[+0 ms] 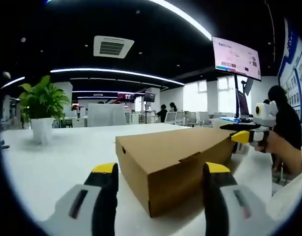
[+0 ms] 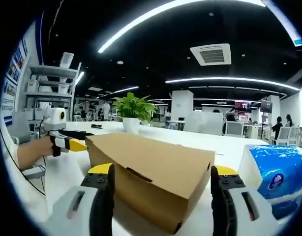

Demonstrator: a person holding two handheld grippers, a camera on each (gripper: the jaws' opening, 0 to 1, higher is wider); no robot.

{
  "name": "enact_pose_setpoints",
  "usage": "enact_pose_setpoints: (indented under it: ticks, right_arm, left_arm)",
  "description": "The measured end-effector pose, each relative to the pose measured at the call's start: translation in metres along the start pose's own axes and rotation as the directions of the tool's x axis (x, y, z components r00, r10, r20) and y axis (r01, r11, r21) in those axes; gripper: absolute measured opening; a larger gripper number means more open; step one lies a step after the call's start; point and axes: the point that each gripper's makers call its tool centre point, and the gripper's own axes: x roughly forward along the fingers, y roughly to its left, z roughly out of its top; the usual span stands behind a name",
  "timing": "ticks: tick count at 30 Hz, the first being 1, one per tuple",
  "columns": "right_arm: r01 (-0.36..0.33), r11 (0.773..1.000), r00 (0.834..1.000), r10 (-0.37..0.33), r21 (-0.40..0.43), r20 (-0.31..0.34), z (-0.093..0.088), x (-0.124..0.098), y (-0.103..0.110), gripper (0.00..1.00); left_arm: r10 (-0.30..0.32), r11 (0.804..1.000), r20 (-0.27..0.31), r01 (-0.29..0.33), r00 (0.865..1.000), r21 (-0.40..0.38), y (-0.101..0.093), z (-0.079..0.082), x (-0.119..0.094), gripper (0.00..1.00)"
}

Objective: Operate the shoe box by opening the lid, removing the specified soft item, and placing it in the target area until the item is outside and the box remains undamaged.

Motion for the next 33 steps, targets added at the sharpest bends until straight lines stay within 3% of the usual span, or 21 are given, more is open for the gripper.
enact_pose_setpoints:
  ticks: [7,9,19,24,33]
  right_arm:
    - [0.001,0.997,1.000,-0.003,-0.071,-0.028,-0.004,0.005,0.004,0.85]
    - [0.011,0.998,0.999,-0.013,-0.056,-0.038,-0.005,0.006,0.002,0.84]
    - [0.014,0.999,0.999,-0.016,-0.044,-0.034,-0.008,0.004,0.002,0.84]
    - [0.018,0.999,0.999,-0.021,-0.049,-0.050,-0.008,-0.003,0.001,0.84]
    - [0.019,0.999,0.998,-0.022,-0.050,-0.052,-0.009,-0.019,0.004,0.84]
  left_arm:
    - [-0.011,1.000,-0.009,0.011,1.000,0.010,-0.003,-0.002,0.004,0.70]
    - [-0.021,0.999,-0.013,0.021,1.000,0.024,-0.005,-0.003,0.007,0.63]
    - [-0.013,0.999,0.000,0.013,1.000,0.040,-0.007,-0.003,0.009,0.62]
    - [-0.023,0.994,-0.038,0.027,0.999,0.102,-0.016,-0.004,0.007,0.62]
    - [-0.031,0.992,-0.045,0.036,0.999,0.117,-0.032,-0.005,-0.003,0.62]
